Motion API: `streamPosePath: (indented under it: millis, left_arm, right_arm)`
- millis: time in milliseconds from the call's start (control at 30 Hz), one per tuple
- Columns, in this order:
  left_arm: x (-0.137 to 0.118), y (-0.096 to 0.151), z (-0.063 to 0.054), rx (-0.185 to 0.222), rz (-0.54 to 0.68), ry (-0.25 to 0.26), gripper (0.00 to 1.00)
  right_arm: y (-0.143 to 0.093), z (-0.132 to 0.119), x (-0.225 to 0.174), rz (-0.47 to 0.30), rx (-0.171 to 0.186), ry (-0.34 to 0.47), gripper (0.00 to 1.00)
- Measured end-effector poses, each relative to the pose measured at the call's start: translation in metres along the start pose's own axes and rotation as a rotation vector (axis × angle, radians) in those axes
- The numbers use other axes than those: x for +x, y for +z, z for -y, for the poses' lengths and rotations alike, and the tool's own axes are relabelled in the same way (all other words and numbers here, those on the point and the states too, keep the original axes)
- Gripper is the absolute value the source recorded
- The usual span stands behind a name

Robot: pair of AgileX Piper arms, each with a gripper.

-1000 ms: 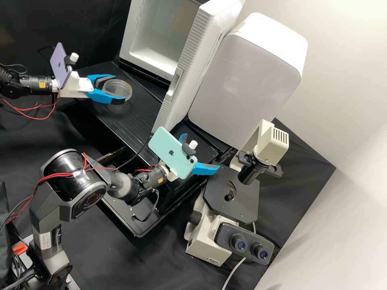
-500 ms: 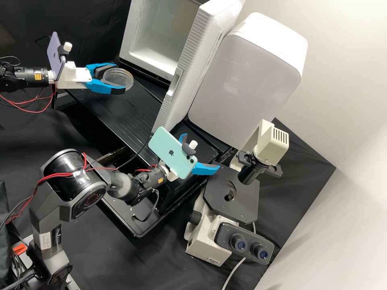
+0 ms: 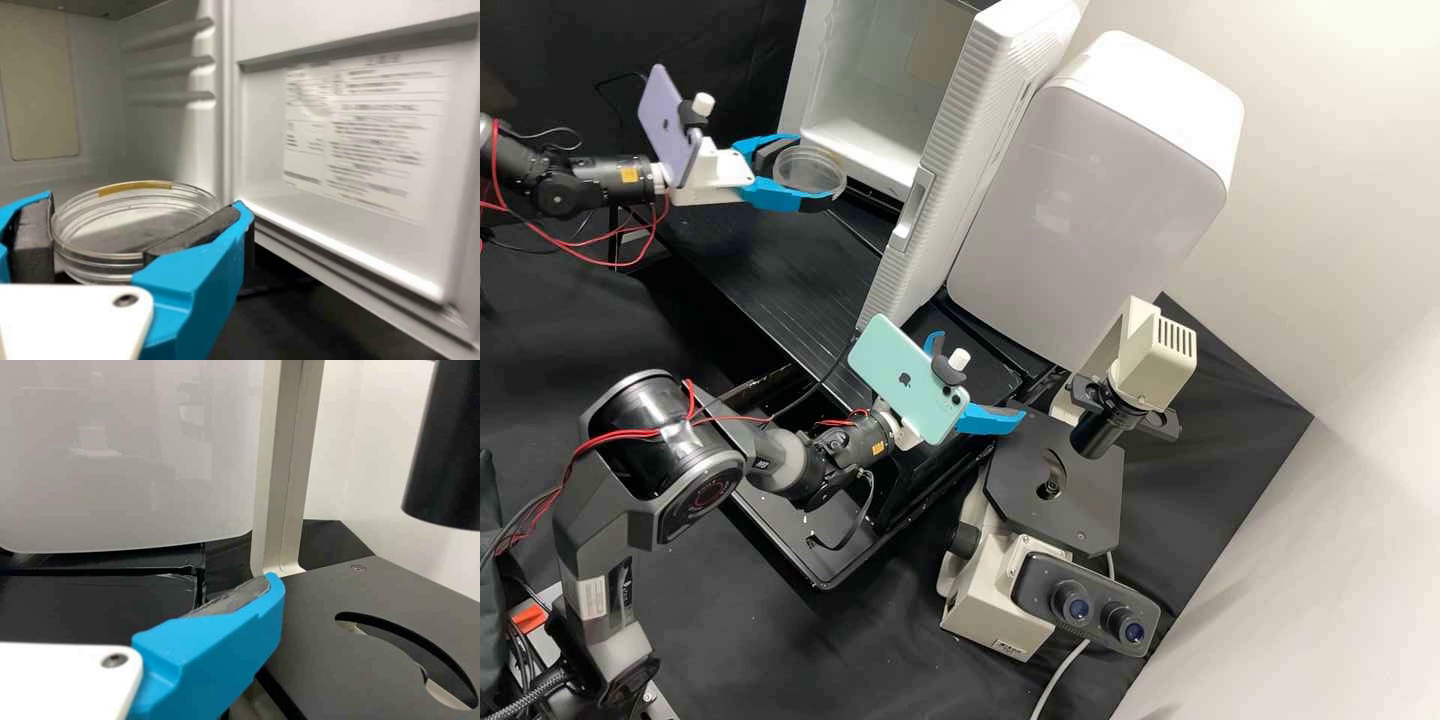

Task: Place the petri dish in the incubator

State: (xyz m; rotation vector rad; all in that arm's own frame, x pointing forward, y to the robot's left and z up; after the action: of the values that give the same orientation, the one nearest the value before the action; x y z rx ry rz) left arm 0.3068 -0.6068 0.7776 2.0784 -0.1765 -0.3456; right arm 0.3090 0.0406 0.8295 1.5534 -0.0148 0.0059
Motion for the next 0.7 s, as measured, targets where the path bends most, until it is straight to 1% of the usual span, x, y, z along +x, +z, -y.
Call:
streamPosePath:
  millis: [33, 100, 167, 200, 267, 333, 433, 500, 567, 700]
  left_arm:
    - [0.007, 0.001, -0.002, -0.005, -0.014, 0.002, 0.00]
    - [0.020, 0.002, -0.004, 0.003, -0.038, -0.005, 0.00]
    - [0.033, 0.004, -0.007, -0.005, -0.059, -0.010, 0.00]
    - [0.040, 0.005, -0.008, -0.001, -0.071, -0.012, 0.00]
    - [0.050, 0.006, -0.008, 0.001, -0.088, -0.026, 0.00]
    - [0.059, 0.006, -0.011, -0.004, -0.107, -0.027, 0.00]
    - [0.076, 0.008, -0.013, -0.007, -0.142, -0.033, 0.00]
    - [0.085, 0.009, -0.015, -0.012, -0.157, -0.034, 0.00]
    - [0.093, 0.011, -0.019, -0.030, -0.175, -0.035, 0.00]
    - [0.105, 0.015, -0.021, -0.033, -0.201, -0.041, 0.00]
  right_arm:
    - [0.000, 0.000, 0.000, 0.000, 0.000, 0.000, 1.00]
    - [0.000, 0.000, 0.000, 0.000, 0.000, 0.000, 1.00]
    - [0.000, 0.000, 0.000, 0.000, 0.000, 0.000, 1.00]
    - [0.000, 0.000, 0.000, 0.000, 0.000, 0.000, 1.00]
    - [0.000, 0.000, 0.000, 0.000, 0.000, 0.000, 1.00]
    - [0.000, 0.000, 0.000, 0.000, 0.000, 0.000, 1.00]
    - [0.000, 0.000, 0.000, 0.000, 0.000, 0.000, 1.00]
    - [0.000, 0.000, 0.000, 0.000, 0.000, 0.000, 1.00]
    - [0.000, 0.000, 0.000, 0.000, 0.000, 0.000, 1.00]
    - [0.000, 0.000, 0.000, 0.000, 0.000, 0.000, 1.00]
